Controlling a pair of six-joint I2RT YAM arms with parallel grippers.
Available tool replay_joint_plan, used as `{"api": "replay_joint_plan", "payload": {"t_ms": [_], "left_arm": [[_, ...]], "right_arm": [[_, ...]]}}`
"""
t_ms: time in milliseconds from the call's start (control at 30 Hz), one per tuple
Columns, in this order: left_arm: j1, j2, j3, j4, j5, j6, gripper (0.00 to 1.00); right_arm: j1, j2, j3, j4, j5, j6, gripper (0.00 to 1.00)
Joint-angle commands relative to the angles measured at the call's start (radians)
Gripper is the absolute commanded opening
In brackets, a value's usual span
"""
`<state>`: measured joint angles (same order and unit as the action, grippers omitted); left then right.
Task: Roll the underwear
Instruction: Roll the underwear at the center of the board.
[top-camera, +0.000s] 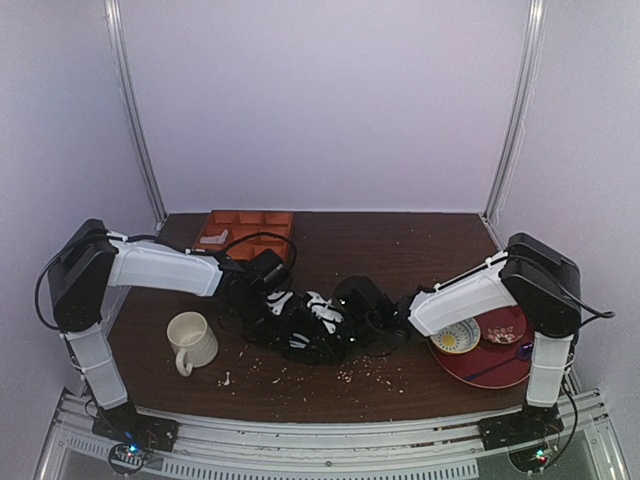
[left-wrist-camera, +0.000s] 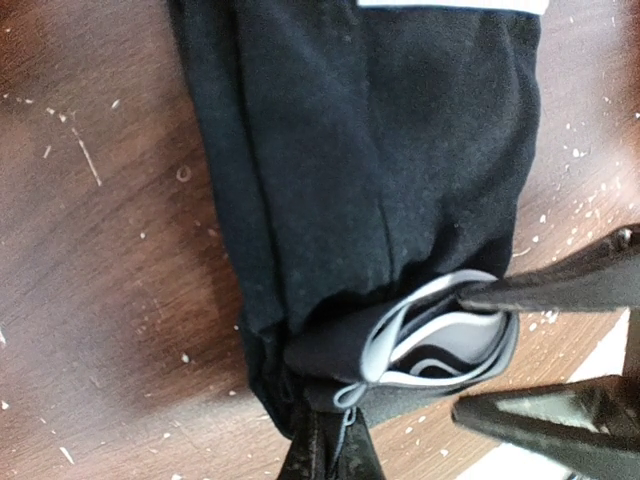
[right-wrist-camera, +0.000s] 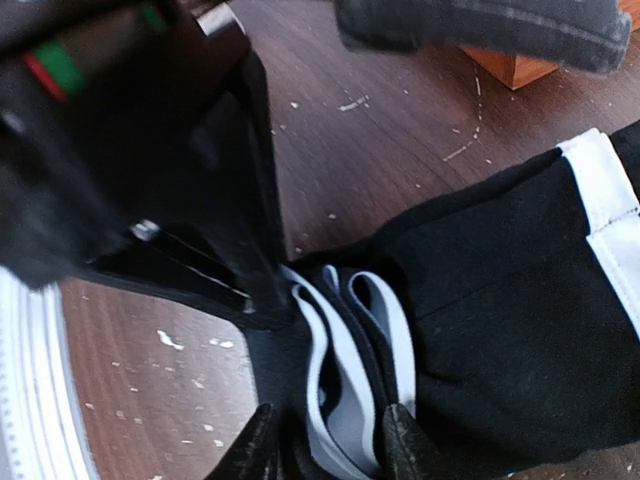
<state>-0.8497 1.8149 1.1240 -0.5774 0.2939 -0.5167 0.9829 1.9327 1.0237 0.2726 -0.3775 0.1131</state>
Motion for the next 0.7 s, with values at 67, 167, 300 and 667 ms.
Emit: {"api": "replay_joint_plan", "payload": {"t_ms": [67,167,300,667], "left_arm": [[0.007,0.006,-0.006,0.009,0.022,-0.015,0.00],[0.008,0.005,-0.009,0.016,0.028,-0.017,0.00],[0.012,-0.007,-0.013,0.024,0.029,-0.023,0.00],[0.052,-0.082,0.001,0.011,0.008,-0.006,0.24]], "right_arm": [[0.003,0.041,-0.002,-0.044,0.067,-0.038,0.26],[0.001,0.051,0.004,-0.054,0.075,-0.039,0.13],[-0.010,0.071,0.024,-0.068,0.053,-0.019,0.00],[-0.092,0.138,0.074,-0.122,-0.129,0.102,0.00]]}}
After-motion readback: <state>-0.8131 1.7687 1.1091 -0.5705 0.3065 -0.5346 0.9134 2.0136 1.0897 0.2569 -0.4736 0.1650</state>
